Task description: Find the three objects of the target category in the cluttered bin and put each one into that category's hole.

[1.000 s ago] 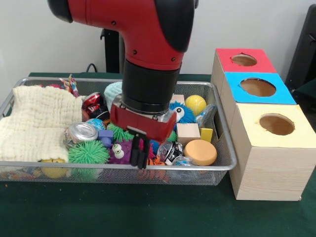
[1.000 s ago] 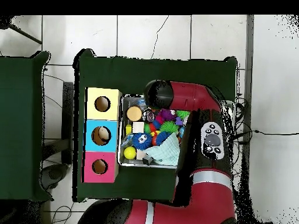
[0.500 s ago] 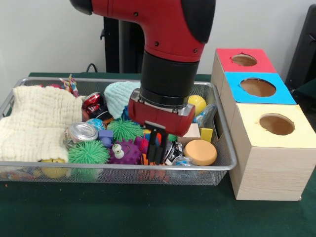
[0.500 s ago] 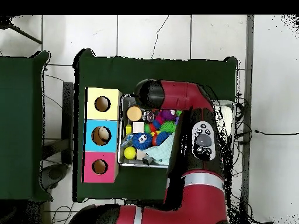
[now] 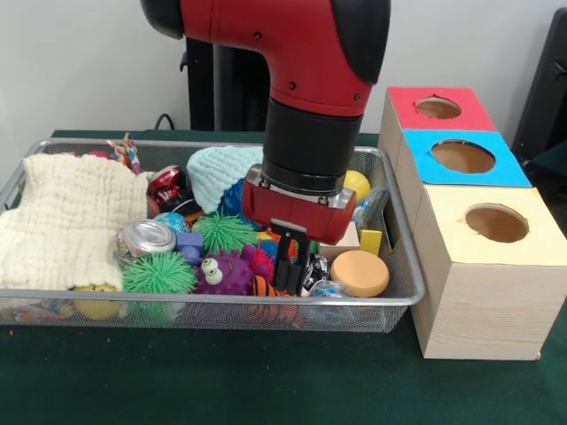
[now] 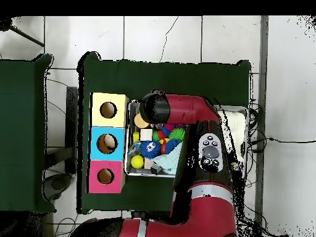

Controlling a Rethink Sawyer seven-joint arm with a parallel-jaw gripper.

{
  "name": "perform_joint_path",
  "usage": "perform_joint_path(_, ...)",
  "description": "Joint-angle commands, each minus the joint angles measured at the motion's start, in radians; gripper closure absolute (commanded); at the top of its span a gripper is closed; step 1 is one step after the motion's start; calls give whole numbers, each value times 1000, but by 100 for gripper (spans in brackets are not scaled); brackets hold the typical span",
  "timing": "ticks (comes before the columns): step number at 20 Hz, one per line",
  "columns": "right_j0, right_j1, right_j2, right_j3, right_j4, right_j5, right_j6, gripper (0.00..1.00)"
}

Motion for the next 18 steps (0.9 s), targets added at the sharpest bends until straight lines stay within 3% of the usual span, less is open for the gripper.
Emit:
perform_joint_path(1, 43, 6, -13, 215, -13, -150, 197, 100)
perform_joint_path(10, 109, 49, -82, 237, 16, -249, 208, 100)
perform_joint_path(18, 91, 11, -81, 296, 8, -276, 166, 100)
